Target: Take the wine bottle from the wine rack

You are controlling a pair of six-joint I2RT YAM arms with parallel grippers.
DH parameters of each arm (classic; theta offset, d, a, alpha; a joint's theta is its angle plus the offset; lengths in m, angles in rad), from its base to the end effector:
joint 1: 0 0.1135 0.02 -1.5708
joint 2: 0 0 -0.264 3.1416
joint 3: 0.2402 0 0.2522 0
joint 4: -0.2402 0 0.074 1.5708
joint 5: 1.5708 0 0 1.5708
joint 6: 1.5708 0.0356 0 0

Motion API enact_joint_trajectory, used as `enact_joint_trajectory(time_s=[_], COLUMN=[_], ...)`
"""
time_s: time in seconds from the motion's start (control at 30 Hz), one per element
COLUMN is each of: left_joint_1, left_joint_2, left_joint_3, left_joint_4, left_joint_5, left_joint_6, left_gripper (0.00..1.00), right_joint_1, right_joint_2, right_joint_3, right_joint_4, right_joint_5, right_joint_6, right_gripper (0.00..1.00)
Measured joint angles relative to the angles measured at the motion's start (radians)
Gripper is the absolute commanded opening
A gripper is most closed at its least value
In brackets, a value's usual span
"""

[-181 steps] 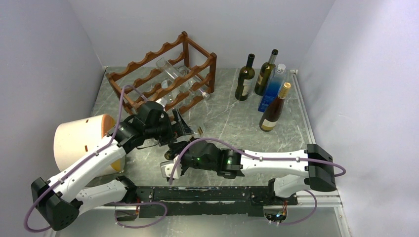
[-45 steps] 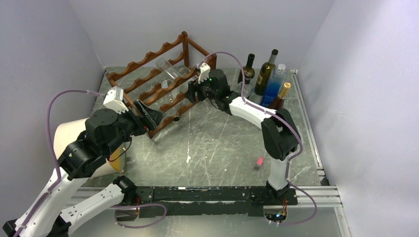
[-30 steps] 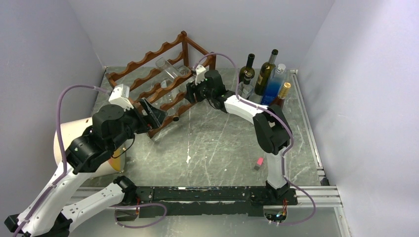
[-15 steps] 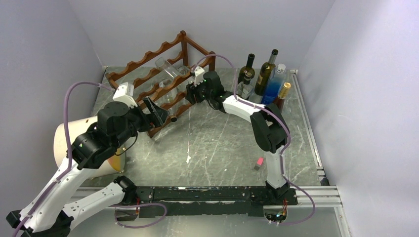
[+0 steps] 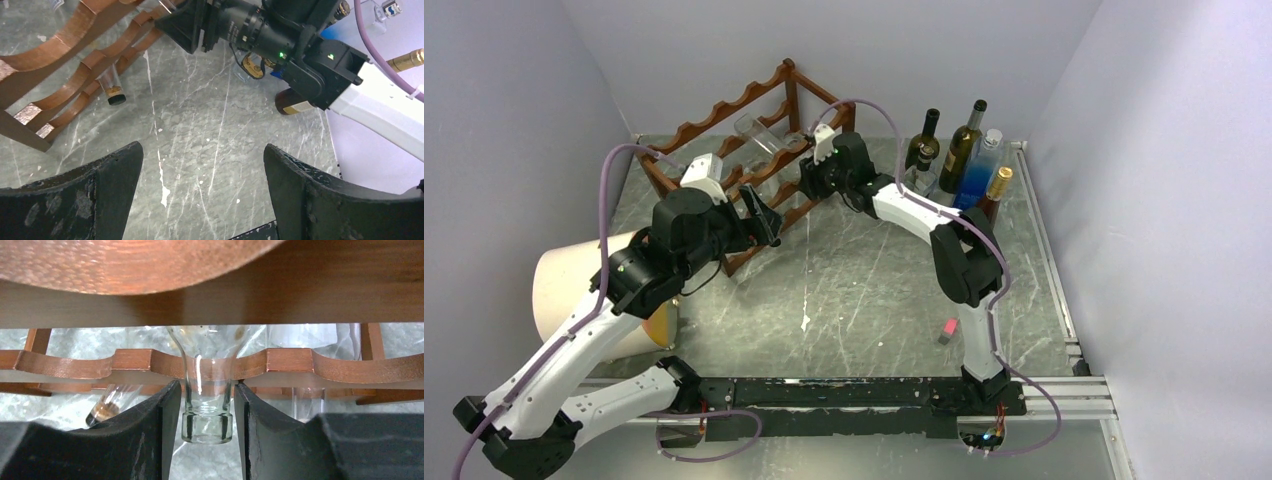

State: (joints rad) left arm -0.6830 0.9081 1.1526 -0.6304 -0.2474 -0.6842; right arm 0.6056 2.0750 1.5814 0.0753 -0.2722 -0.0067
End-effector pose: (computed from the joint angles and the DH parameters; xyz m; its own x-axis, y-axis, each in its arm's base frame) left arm 0.1461 -0.1076 0.3983 -0.5018 -0.3818 -0.7762 0.1533 0.8439 -0.5141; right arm 0.3979 0.2872 0.2374 -0.3289 -0.2356 -0.9145 -0.7525 0.6505 0.1031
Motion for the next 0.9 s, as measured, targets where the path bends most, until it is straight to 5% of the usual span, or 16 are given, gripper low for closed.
enact_joint_trajectory(time_s=[0.57, 0.9], left_joint_1=[0.085, 0.122], left_joint_2=[0.092, 0.164], left_joint_3=[-0.063, -0.071], left_joint_4=[0.097, 0.167], left_joint_5=[0.045, 0.080], left_joint_6=[0.022, -0.005], left_gripper=[0.93, 0.93], right_joint_1=[-0.002, 0.001], right_joint_2=[0.080, -0.077], right_joint_3=[0.072, -0.122], right_joint_4=[0.004, 0.099], right_joint_5=[-0.025, -0.014], right_joint_6=[0.022, 0.109], right_gripper=[0.00, 0.00])
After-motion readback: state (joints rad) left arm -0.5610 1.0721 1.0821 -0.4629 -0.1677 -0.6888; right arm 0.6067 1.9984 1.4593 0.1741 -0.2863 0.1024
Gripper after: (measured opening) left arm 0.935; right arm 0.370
